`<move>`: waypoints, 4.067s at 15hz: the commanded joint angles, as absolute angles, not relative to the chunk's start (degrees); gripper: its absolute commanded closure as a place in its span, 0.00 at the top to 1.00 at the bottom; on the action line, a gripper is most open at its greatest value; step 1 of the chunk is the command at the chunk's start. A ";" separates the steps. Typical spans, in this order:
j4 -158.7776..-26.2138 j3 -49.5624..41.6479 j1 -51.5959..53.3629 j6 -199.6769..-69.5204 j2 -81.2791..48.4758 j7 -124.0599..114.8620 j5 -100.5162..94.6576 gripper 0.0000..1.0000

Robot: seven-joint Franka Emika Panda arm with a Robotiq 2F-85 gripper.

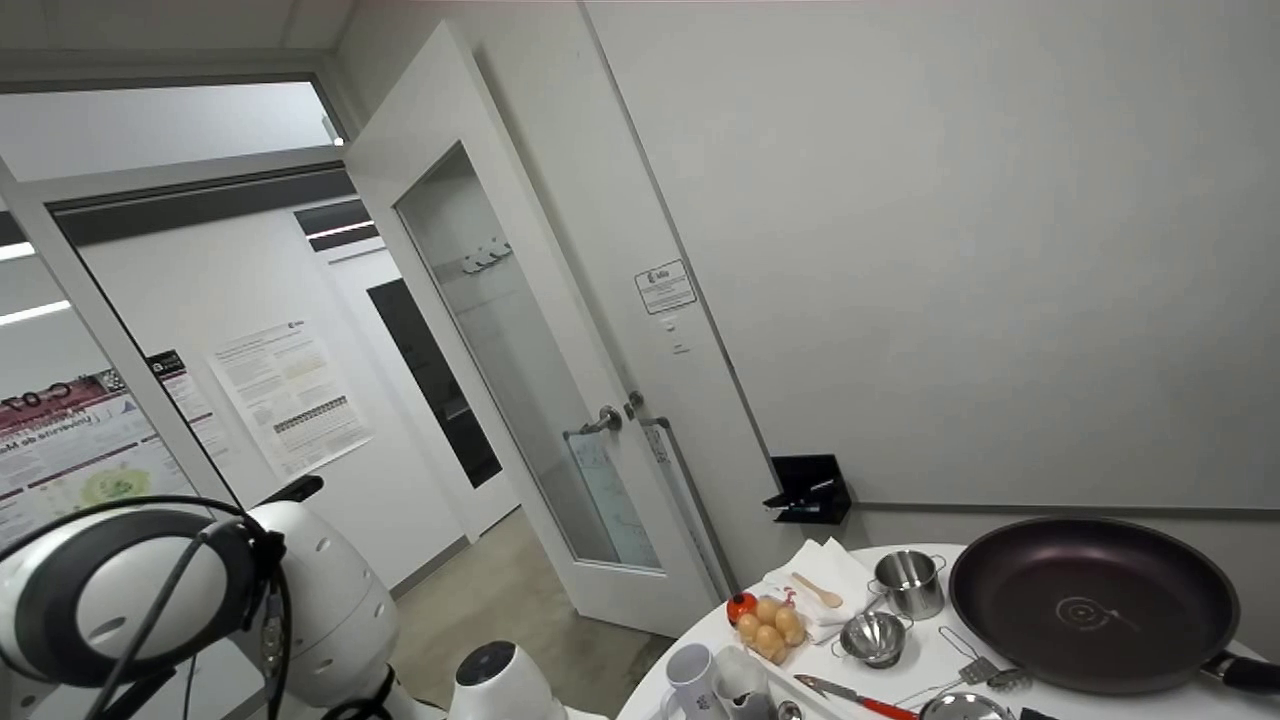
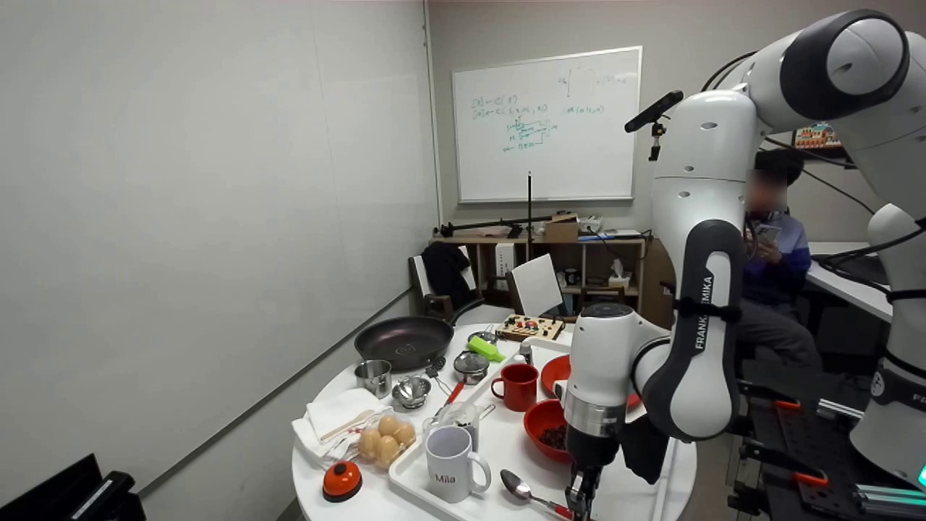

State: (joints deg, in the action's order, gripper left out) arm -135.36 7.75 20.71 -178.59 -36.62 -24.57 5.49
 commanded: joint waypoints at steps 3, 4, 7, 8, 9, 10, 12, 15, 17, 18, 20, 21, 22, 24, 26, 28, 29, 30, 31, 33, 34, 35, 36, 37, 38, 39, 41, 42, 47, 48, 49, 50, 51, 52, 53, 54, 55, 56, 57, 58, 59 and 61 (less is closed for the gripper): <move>-142.90 10.21 16.27 -185.51 -27.78 -23.99 11.88 0.08; -143.80 11.04 14.82 -186.28 -26.56 -23.90 12.77 0.08; -145.85 11.09 13.40 -187.67 -23.58 -24.01 14.89 0.08; -146.31 11.38 12.75 -187.54 -22.82 -23.86 15.13 0.08; -146.68 11.68 12.20 -187.39 -22.17 -23.75 15.32 0.08; -146.94 12.78 10.99 -186.96 -21.58 -23.54 15.24 0.08; -147.19 20.75 2.74 -185.59 -20.51 -22.34 13.82 0.08; -147.64 32.12 -9.50 -183.37 -18.82 -20.88 13.53 0.08; -148.44 37.42 -16.77 -182.36 -17.23 -20.99 13.07 0.08; -148.71 39.97 -20.41 -181.83 -16.64 -20.61 13.35 0.08; -148.67 44.92 -27.47 -179.95 -16.13 -19.30 13.72 0.08; -148.56 46.64 -30.21 -177.67 -15.58 -18.54 13.76 0.08; -148.60 47.49 -32.07 -174.45 -14.37 -17.88 13.72 0.08; -148.67 47.32 -34.25 -166.82 -10.94 -17.33 13.58 0.07; -148.42 46.46 -35.28 -159.73 -7.64 -17.27 13.03 0.07; -148.02 46.15 -35.97 -153.71 -4.47 -17.49 12.30 0.07; -147.34 36.93 -26.12 -150.03 -1.45 -13.90 16.95 0.07; -147.00 33.84 -23.56 -146.87 -0.29 -13.69 15.97 0.07; -146.17 29.66 -19.67 -143.48 0.06 -11.68 15.72 0.07; -145.23 22.65 -12.40 -138.88 0.75 -9.68 14.14 0.07; -144.91 19.95 -9.39 -137.18 1.03 -9.01 13.49 0.07; -144.46 18.01 -7.01 -136.05 0.66 -8.09 13.40 0.07; -144.11 16.39 -4.93 -135.04 0.44 -7.33 13.35 0.07; -143.75 15.05 -3.14 -134.31 -0.12 -6.58 13.38 0.07; -143.25 13.93 -1.74 -133.79 -1.15 -6.10 13.38 0.07; -142.95 13.02 -0.53 -133.30 -1.85 -5.58 13.41 0.07; -142.38 11.61 1.21 -133.13 -3.87 -5.41 13.11 0.07; -142.04 11.06 1.82 -132.90 -4.75 -5.04 13.30 0.07; -139.35 9.17 3.10 -130.71 -9.01 -3.88 13.43 0.07; -138.78 8.89 3.16 -130.25 -9.65 -3.71 13.49 0.07; -138.26 8.66 3.17 -129.81 -10.16 -3.43 13.47 0.07; -137.73 8.35 3.16 -129.35 -10.60 -3.43 13.05 0.07; -137.14 8.10 3.14 -128.79 -11.16 -3.27 12.78 0.07; -136.54 7.79 3.22 -128.03 -11.85 -3.30 11.84 0.07; -135.90 7.55 3.32 -127.18 -12.62 -3.21 10.83 0.07; -135.20 7.33 3.47 -126.43 -13.53 -3.42 9.90 0.07; -134.49 7.20 3.55 -125.63 -14.32 -3.38 9.30 0.07; -133.60 7.04 3.67 -124.99 -15.35 -3.62 8.63 0.07; -132.75 6.88 3.78 -124.32 -16.29 -3.88 8.09 0.07; -131.67 6.73 3.93 -123.61 -17.35 -4.14 7.53 0.07; -130.63 6.61 4.10 -123.12 -18.49 -4.35 7.13 0.07; -130.04 6.18 5.00 -126.30 -19.45 -6.57 5.93 0.07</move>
